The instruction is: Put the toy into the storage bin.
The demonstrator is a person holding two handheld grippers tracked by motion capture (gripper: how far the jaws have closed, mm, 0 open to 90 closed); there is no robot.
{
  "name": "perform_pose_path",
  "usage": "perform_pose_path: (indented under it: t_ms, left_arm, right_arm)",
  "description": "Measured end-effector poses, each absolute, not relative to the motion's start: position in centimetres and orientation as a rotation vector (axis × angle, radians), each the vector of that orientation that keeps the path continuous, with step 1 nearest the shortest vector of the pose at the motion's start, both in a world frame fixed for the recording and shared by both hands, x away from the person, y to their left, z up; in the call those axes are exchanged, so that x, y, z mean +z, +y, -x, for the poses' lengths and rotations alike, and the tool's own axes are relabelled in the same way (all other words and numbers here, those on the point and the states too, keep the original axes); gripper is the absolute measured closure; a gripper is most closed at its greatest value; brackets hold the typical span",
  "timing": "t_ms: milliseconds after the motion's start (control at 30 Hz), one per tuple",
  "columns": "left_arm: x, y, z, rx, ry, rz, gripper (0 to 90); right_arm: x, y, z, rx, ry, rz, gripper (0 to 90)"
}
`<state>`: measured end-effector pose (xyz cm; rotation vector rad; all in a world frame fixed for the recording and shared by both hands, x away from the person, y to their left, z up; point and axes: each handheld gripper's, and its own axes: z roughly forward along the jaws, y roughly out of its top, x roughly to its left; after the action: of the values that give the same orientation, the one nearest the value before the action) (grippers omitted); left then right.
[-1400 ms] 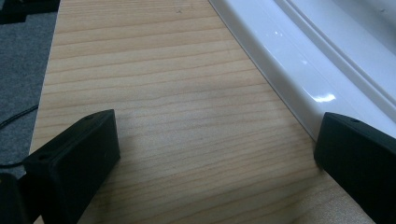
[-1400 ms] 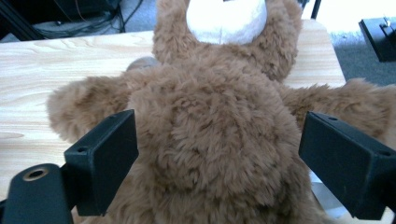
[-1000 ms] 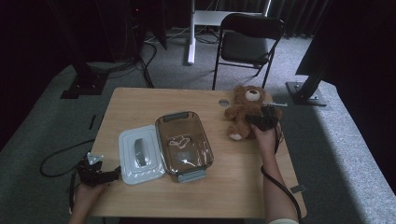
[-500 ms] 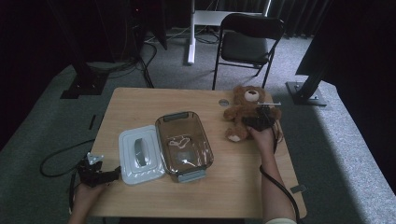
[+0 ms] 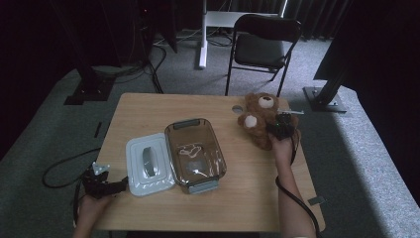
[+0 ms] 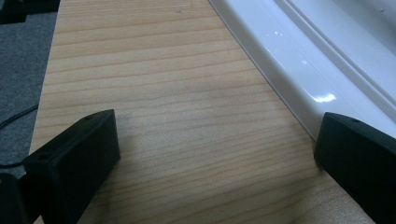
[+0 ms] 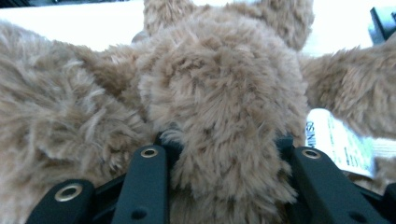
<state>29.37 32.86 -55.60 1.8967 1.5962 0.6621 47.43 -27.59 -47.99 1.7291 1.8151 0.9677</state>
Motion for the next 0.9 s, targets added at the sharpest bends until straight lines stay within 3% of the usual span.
perform_pose_path:
  t_ms: [400,900]
  left_arm:
    - [-55.6,32.9,-29.4,0.662,1.595,-1.899,0.8]
    - [-55.6,32.9,-29.4,0.662,1.594,-1.901,0.8]
  right_arm:
    - [-44.9,-27.2,-42.6,1.078,1.761,-1.636,67.6]
    - [-36.7,-22.6,-36.6,1.348,1.743,-1.379,68.0]
